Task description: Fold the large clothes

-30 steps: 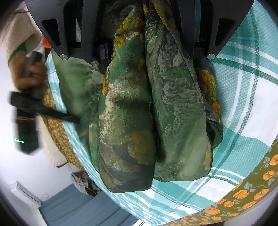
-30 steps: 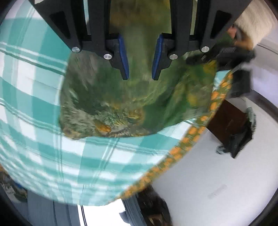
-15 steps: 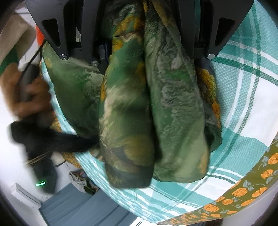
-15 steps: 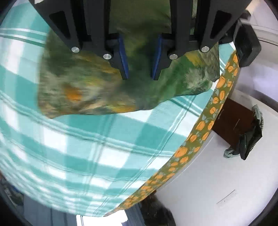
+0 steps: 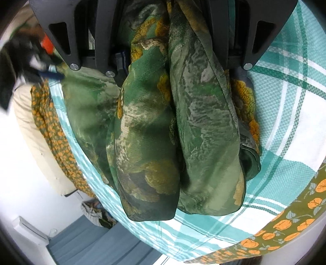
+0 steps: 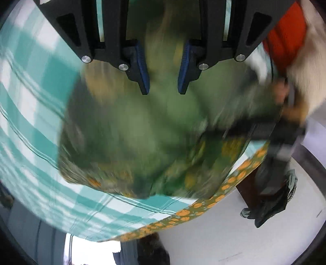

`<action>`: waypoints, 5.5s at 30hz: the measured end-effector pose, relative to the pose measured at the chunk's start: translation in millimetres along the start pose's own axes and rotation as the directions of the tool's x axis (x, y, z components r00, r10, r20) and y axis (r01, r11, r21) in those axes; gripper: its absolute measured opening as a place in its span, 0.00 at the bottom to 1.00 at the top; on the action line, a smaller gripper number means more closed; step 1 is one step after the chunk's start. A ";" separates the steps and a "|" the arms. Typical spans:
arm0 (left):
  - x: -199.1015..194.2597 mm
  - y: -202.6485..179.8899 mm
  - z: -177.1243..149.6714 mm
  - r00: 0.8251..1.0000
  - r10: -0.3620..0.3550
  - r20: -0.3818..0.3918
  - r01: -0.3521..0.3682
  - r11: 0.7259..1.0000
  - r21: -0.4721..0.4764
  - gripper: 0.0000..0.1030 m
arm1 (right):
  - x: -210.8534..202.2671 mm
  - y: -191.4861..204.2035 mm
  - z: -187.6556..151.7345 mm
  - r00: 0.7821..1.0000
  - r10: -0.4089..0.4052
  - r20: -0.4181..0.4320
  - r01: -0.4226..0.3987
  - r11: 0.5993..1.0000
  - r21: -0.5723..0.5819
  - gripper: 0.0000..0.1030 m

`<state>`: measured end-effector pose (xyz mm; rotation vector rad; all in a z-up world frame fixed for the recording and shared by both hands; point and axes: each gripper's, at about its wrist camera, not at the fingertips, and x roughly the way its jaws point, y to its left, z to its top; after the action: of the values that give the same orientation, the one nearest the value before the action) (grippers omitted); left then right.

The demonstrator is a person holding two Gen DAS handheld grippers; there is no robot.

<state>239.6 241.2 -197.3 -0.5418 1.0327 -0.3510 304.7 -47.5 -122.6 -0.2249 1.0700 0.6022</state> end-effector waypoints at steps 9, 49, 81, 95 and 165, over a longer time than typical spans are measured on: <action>2.4 -3.6 -3.6 1.000 0.017 0.006 -0.017 1.000 -0.001 0.48 | 24.9 4.2 -41.5 0.997 -0.083 0.000 0.083 0.995 0.049 0.30; -0.2 -9.7 -6.2 0.999 0.038 0.011 -0.038 0.999 -0.005 0.50 | 25.2 24.4 -45.6 0.981 -0.195 0.025 0.196 0.979 -0.050 0.30; -85.5 11.7 -69.6 0.870 0.439 0.224 -0.385 0.889 -0.247 0.99 | -52.9 -26.1 -72.9 0.988 -0.038 0.150 -0.010 0.953 0.304 0.63; -124.5 32.1 -73.9 0.953 0.148 0.263 -0.061 0.948 -0.313 0.99 | -33.8 31.7 17.3 0.965 0.088 0.246 -0.099 0.994 0.036 0.63; 46.6 -3.2 31.4 0.969 -0.204 -0.139 0.157 0.945 -0.287 0.68 | 47.9 -131.0 -21.0 0.903 0.373 0.213 -0.427 0.731 0.532 0.70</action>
<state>289.3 222.6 -216.1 -0.8726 1.2063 -0.4243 378.9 -147.4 -189.0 0.5774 1.1696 0.6402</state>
